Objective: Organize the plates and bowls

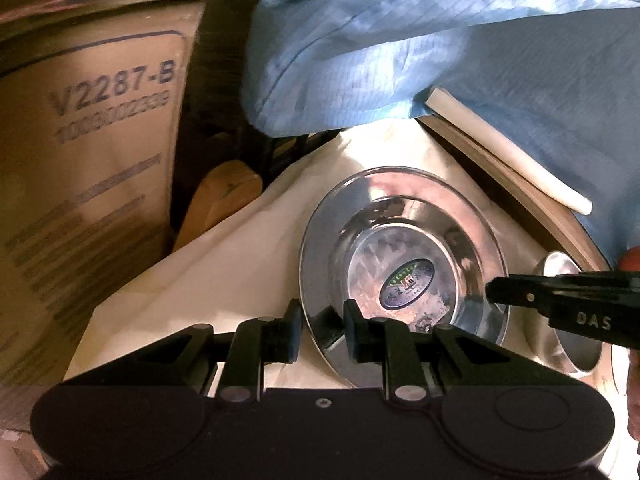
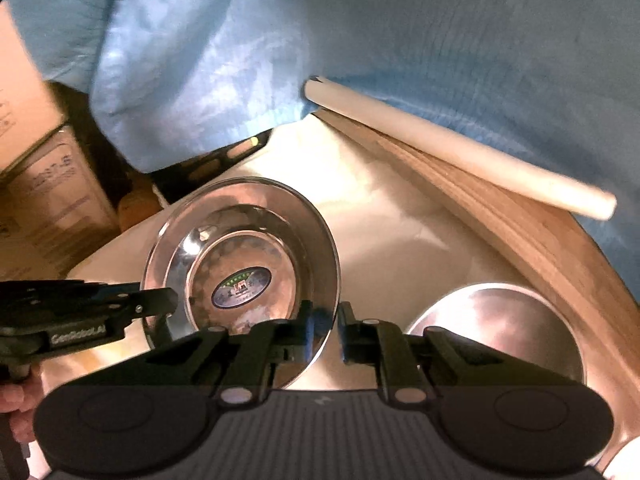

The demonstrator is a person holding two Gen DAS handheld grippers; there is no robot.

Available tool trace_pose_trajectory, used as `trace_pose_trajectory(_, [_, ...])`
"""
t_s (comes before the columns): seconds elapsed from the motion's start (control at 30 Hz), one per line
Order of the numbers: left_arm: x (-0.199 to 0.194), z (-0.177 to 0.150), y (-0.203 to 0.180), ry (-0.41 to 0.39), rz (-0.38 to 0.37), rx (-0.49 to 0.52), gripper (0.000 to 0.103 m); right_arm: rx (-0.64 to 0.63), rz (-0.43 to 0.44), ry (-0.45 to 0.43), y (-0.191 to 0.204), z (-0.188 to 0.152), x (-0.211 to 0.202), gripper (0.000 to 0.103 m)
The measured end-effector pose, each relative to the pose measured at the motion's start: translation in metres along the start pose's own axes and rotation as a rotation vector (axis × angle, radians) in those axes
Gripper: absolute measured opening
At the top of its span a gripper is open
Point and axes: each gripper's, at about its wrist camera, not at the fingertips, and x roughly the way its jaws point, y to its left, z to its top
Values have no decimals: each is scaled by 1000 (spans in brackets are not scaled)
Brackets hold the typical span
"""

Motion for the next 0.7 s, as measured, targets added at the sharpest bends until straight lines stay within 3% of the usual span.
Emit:
trace_pose_trajectory(0.33, [-18, -11, -5, -25, -12, 10, 22, 37, 16, -58, 2, -32, -33, 13])
trace_pose_trajectory(0.7, [-45, -26, -34, -57, -52, 87, 22, 93, 2, -130, -9, -67, -79, 13])
